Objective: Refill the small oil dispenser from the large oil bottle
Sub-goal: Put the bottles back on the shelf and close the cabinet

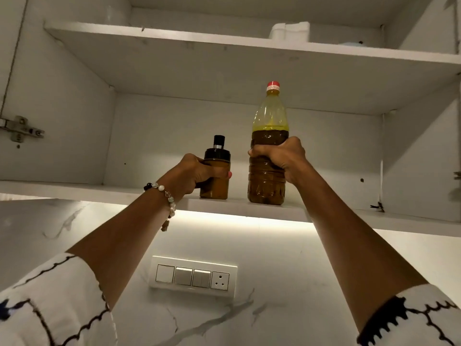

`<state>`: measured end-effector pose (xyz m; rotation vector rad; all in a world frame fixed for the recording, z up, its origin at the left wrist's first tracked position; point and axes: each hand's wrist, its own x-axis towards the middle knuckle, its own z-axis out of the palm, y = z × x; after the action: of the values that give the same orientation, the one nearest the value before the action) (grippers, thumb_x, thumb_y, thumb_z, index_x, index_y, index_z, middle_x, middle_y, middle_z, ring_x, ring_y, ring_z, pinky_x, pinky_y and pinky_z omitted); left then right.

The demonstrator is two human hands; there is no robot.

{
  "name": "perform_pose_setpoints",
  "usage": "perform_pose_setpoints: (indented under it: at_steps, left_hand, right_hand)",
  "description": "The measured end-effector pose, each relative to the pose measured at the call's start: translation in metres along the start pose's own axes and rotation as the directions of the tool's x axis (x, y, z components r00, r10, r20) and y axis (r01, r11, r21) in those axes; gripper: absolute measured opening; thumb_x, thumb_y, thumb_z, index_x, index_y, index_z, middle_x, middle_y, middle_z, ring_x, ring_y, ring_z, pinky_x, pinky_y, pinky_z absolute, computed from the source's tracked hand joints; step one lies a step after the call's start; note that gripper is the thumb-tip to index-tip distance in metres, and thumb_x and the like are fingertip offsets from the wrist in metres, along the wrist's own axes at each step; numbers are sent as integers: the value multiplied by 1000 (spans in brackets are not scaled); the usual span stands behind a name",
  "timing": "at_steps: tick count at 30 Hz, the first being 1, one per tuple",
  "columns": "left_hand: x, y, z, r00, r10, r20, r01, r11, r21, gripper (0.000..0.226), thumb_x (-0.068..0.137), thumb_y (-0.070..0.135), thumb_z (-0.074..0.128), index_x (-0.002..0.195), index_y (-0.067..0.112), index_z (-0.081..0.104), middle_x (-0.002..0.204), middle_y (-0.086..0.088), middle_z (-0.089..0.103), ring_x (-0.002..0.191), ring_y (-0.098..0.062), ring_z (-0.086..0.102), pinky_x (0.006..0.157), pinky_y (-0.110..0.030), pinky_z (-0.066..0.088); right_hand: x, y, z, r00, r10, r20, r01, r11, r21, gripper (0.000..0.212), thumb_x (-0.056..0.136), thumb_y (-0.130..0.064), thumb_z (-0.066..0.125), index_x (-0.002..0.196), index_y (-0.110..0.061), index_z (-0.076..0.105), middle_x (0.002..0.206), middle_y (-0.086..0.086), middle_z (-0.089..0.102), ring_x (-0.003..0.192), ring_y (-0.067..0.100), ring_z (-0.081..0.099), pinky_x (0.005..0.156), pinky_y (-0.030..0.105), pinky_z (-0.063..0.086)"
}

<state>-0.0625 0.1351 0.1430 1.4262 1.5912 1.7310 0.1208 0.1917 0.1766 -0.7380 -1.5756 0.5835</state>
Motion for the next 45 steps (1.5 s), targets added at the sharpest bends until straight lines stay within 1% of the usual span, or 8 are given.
perform_pose_setpoints:
  at_steps: [6,12,19,24,28,36,39,45]
  left_hand:
    - [4,-4,-2,1000,-2,26,2,1000,-24,64,66,21,85,120,1,57,116,-17,65,105,-32,64,98,-44,50]
    - [-8,-7,-5,997,48,-58,-48,999,6,51,75,18,80,118,1,58,112,-15,65,99,-28,65,82,-36,54]
    - [-72,6,-30,867,397,-300,-366,917,157,19,84,18,73,101,9,70,91,-7,73,75,-19,71,73,-34,60]
    - [-149,4,-76,736,618,-277,-563,786,256,12,90,17,66,93,8,73,76,-7,73,56,-18,69,51,-26,52]
    - [-220,1,-140,620,704,-347,-625,710,324,17,92,18,63,91,3,71,66,-4,71,45,-14,63,43,-23,48]
    - [-341,-66,-249,684,308,-662,-314,943,114,29,89,35,63,85,7,70,72,-11,71,54,-20,66,49,-26,53]
    - [-365,-82,-293,597,26,-802,-251,955,-157,36,83,32,71,111,14,59,98,-10,70,79,-23,71,63,-34,59]
    - [-386,-76,-338,525,211,-825,-419,907,-34,46,87,15,68,126,29,50,117,2,66,104,-12,65,94,-35,52]
  right_hand:
    - [5,12,5,1000,-10,25,11,1000,-15,68,53,-41,88,110,-17,59,97,4,67,83,20,67,76,37,57]
    - [-7,19,1,999,-24,41,24,1000,-15,65,65,-48,81,116,-16,54,102,2,64,88,18,63,74,30,51]
    - [-53,11,0,915,-294,-277,173,905,-388,28,84,-27,69,99,-4,65,94,9,65,87,25,63,76,33,51]
    - [-124,-26,29,865,-478,-154,458,877,-148,21,91,-23,62,85,-4,69,73,3,65,64,13,58,61,20,43]
    - [-192,-57,77,824,-567,-8,564,818,115,27,94,-25,57,76,-7,67,58,-1,64,54,8,62,58,37,54]
    - [-318,-125,168,763,-640,97,586,746,316,28,88,-33,61,73,-9,67,57,0,64,51,12,56,54,32,48]
    - [-351,-143,196,731,-668,139,596,725,346,16,85,-27,68,78,-13,68,63,-5,64,57,9,56,53,19,43]
    - [-391,-171,232,696,-684,218,605,723,334,16,83,-25,71,90,-10,69,77,0,69,67,10,61,63,25,52]
